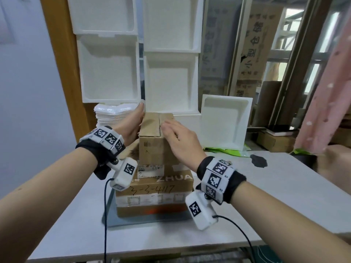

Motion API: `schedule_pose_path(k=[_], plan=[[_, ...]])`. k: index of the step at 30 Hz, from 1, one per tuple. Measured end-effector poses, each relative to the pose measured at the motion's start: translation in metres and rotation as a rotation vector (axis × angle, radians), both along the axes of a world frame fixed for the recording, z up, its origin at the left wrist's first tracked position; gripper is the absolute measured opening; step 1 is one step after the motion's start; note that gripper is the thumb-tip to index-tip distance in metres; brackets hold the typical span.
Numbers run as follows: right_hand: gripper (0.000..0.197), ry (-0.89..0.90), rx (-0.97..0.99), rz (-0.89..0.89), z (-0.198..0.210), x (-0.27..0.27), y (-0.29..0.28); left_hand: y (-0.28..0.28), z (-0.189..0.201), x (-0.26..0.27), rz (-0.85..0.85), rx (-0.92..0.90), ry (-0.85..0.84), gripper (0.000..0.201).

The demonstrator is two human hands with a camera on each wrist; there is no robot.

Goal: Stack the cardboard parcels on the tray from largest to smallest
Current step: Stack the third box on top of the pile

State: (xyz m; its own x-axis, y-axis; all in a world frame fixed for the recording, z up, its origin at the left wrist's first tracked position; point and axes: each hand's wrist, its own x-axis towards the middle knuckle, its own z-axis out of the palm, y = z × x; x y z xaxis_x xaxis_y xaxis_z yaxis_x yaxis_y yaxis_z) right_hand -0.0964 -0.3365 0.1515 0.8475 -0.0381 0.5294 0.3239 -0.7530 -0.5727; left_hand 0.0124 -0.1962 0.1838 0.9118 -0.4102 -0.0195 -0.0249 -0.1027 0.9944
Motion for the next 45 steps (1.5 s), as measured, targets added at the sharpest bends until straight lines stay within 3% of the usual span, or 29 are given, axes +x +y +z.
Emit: schedule_pose_path(k=[3, 8, 14, 20, 27, 29, 33, 35, 42, 45], plan=[[0.04, -0.027, 0.035, 0.008, 0.0, 0.0, -0.003, -0.009, 0.001, -0.009, -0.004, 0.004, -0.009, 0.051], [0.04, -0.02, 0.133, 0.039, -0.004, 0.002, -0.008, 0.007, 0.003, 0.001, 0.024, -0.089, 0.038, 0.069], [0.047, -0.087, 0.288, -0.012, 0.019, 0.025, -0.022, 0.036, 0.0, 0.003, 0.028, -0.18, 0.052, 0.068], [0.056, 0.003, 0.262, -0.07, 0.008, 0.042, -0.031, 0.052, -0.015, -0.002, 0.087, -0.149, 0.027, 0.07], [0.067, 0.077, 0.292, -0.163, -0.001, 0.035, -0.03, 0.05, -0.014, 0.002, 0.183, -0.186, 0.023, 0.088], [0.069, 0.071, 0.326, -0.168, -0.006, 0.027, -0.026, 0.047, -0.014, 0.004, 0.202, -0.199, 0.02, 0.087], [0.093, 0.15, 0.385, -0.116, -0.027, 0.014, -0.017, 0.043, -0.019, 0.006, 0.208, -0.12, 0.026, 0.081], [0.092, 0.203, 0.414, -0.066, -0.028, 0.012, -0.016, 0.042, -0.022, 0.005, 0.197, -0.115, 0.033, 0.082], [0.086, 0.266, 0.588, -0.002, 0.006, 0.024, -0.024, 0.05, -0.019, -0.011, 0.133, -0.141, -0.007, 0.08], [0.105, 0.265, 0.674, 0.015, 0.013, 0.034, -0.022, 0.054, -0.019, -0.022, 0.127, -0.163, -0.041, 0.071]])
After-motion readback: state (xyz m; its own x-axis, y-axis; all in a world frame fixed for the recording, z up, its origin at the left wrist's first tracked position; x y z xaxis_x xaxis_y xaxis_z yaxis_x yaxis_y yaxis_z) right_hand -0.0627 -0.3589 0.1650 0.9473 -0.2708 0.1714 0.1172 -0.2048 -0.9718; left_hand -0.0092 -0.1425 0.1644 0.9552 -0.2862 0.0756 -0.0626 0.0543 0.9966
